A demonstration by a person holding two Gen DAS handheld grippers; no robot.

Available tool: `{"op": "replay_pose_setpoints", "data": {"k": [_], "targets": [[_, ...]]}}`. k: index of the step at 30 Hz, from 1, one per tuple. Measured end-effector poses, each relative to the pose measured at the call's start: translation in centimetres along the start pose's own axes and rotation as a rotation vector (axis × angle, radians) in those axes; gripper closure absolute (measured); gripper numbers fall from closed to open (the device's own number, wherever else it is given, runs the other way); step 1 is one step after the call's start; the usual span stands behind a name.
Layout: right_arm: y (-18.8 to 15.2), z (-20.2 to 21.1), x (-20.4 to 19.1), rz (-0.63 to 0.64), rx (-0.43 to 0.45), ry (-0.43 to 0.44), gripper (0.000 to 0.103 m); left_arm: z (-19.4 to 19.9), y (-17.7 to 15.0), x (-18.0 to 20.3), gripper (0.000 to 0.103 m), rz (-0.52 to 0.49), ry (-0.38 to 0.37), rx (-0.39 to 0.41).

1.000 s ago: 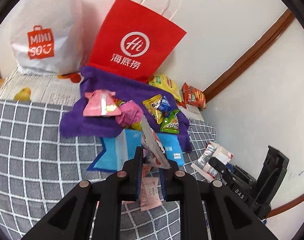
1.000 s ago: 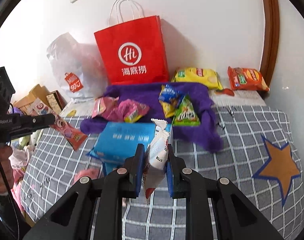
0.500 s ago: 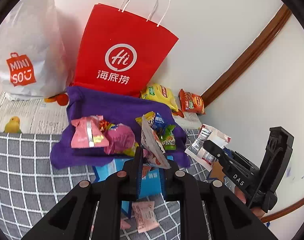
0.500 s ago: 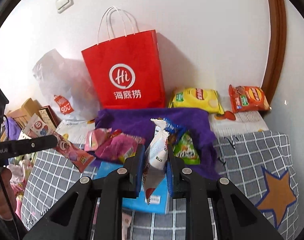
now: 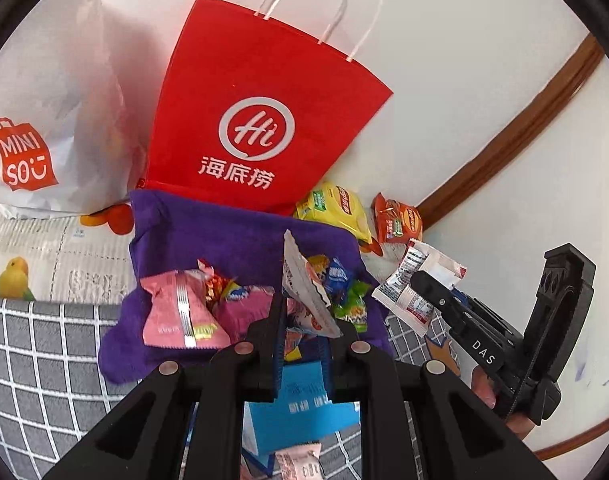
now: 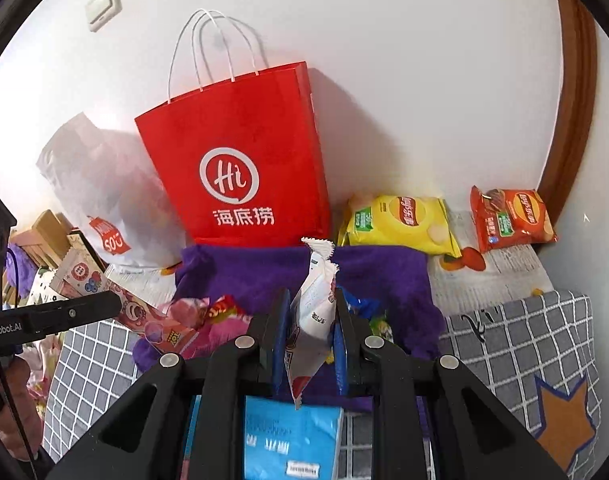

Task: Organize snacks
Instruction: 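Lift and carry both held packets over the purple towel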

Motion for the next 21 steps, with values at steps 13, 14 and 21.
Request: {"op": "replay_pose_setpoints", "data": {"k": [13, 14, 21], "targets": [[3.5, -2.2, -0.5, -0.008, 0.034, 0.046, 0.083, -1.7, 3.4, -1.0, 0.089, 0.031, -0.008, 0.012], [3.4, -2.5, -0.5, -0.009, 0.034, 0.051, 0.083, -2.0, 3.6, -1.0, 0.089, 0.032, -0.009, 0.010], [2.8, -4.2, 1.1, -0.015, -0.002, 0.033, 0.083, -3.7, 4.1, -2.3, 0.089, 0.054, -0.011, -0.011]]}}
Point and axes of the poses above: each gripper's, at about its wrist camera, not at the fingertips, and z roughly against the way its jaws point, x to its right, y to its top, the point moved 10 cm from there along -z, roughly the way its jaws point, and after that the axes turned 11 degrees about y, right-handed, at the moved point
